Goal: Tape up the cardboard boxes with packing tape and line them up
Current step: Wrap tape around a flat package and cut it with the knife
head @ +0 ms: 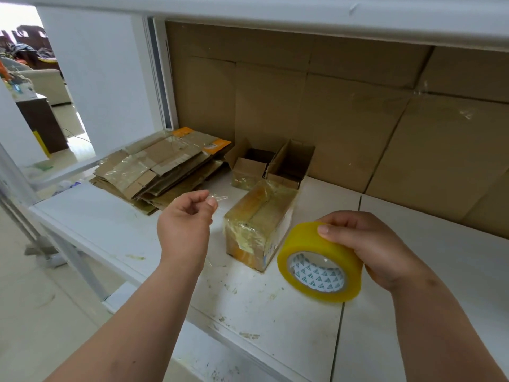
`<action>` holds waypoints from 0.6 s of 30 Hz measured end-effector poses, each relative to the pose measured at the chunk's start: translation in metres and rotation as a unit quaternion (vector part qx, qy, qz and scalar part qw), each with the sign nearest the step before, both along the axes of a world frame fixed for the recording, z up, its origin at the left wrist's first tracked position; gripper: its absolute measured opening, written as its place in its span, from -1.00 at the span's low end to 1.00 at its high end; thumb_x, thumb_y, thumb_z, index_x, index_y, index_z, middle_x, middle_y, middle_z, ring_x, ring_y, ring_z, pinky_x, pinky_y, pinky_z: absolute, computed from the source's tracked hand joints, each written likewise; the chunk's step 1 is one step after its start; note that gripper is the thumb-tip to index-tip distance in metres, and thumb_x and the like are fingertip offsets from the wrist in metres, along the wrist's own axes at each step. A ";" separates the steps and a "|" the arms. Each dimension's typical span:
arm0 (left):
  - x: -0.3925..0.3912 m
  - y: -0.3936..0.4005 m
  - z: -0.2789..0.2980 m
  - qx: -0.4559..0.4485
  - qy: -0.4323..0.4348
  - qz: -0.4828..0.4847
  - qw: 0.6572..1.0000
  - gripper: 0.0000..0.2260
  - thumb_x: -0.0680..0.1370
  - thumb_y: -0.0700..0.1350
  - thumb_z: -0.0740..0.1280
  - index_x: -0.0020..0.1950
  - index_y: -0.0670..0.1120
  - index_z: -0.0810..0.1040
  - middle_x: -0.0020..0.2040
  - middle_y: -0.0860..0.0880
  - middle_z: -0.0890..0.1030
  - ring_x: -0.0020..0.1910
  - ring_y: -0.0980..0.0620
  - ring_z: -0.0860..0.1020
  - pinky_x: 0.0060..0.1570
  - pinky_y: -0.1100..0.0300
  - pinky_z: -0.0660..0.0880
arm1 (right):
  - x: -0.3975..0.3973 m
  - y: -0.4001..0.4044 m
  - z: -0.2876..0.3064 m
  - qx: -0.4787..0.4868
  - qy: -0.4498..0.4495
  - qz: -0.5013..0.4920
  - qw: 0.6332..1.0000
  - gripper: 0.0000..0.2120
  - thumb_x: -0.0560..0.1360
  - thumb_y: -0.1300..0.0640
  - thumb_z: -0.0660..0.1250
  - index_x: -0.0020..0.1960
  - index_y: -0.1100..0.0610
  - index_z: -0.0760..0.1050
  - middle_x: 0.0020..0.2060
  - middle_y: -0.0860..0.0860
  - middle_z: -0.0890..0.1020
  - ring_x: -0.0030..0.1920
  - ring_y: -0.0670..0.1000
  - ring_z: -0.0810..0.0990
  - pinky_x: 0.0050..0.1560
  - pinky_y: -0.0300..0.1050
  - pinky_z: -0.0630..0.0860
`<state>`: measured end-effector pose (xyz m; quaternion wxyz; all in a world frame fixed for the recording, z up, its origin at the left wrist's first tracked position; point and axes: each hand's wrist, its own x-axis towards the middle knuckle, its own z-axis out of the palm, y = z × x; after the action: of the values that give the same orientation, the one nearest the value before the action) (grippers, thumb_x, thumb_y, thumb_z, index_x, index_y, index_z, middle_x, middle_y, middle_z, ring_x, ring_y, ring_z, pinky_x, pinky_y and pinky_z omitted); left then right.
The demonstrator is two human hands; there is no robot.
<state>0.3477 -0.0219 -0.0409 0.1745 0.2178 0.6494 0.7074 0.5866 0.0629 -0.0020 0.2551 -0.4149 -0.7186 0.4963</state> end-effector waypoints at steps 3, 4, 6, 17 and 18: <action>-0.002 0.002 -0.005 -0.013 -0.020 -0.003 1.000 -0.90 0.54 -0.15 0.44 0.01 0.04 0.65 -0.10 0.01 0.69 -0.11 0.10 0.66 -0.08 0.18 0.58 | -0.007 0.000 -0.001 0.002 -0.019 -0.011 1.000 -0.71 0.25 -0.12 0.40 -0.11 0.00 0.69 -0.19 0.04 0.72 -0.11 0.13 0.70 -0.01 0.10 0.59; -0.003 0.003 -0.006 -0.014 -0.027 -0.004 1.000 -0.89 0.54 -0.15 0.44 0.04 0.02 0.65 -0.08 0.00 0.69 -0.09 0.10 0.66 -0.11 0.20 0.56 | -0.008 0.000 -0.002 0.005 -0.026 -0.014 1.000 -0.69 0.25 -0.14 0.39 -0.11 -0.01 0.68 -0.19 0.03 0.72 -0.11 0.13 0.70 0.00 0.11 0.60; -0.005 0.005 -0.007 -0.014 -0.033 -0.004 0.999 -0.86 0.55 -0.17 0.43 0.08 -0.01 0.65 -0.07 -0.01 0.69 -0.06 0.11 0.66 -0.15 0.23 0.53 | -0.011 0.000 -0.001 0.011 -0.036 -0.018 0.999 -0.68 0.24 -0.15 0.39 -0.10 -0.01 0.68 -0.18 0.02 0.72 -0.11 0.11 0.70 0.00 0.12 0.60; -0.003 0.003 -0.019 -0.038 -0.055 0.007 0.998 -0.87 0.53 -0.16 0.45 0.07 -0.01 0.65 -0.15 -0.01 0.70 -0.17 0.23 0.66 0.13 0.02 0.59 | -0.014 0.002 -0.003 0.016 -0.102 -0.027 0.994 -0.93 0.54 0.01 0.37 -0.07 -0.08 0.63 -0.09 -0.04 0.68 -0.05 0.07 0.65 0.03 0.08 0.57; -0.002 0.003 -0.021 -0.054 -0.053 0.004 0.997 -0.89 0.53 -0.14 0.45 0.04 0.01 0.64 -0.17 0.02 0.70 -0.16 0.20 0.66 0.12 -0.01 0.59 | -0.015 0.001 -0.003 0.013 -0.112 -0.023 0.993 -0.93 0.55 0.01 0.35 -0.05 -0.09 0.62 -0.06 -0.04 0.66 -0.04 0.07 0.64 0.02 0.06 0.56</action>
<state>0.3453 -0.0186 -0.0620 0.2174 0.1680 0.6772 0.6826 0.5719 0.0644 -0.0052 0.1902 -0.4809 -0.7393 0.4313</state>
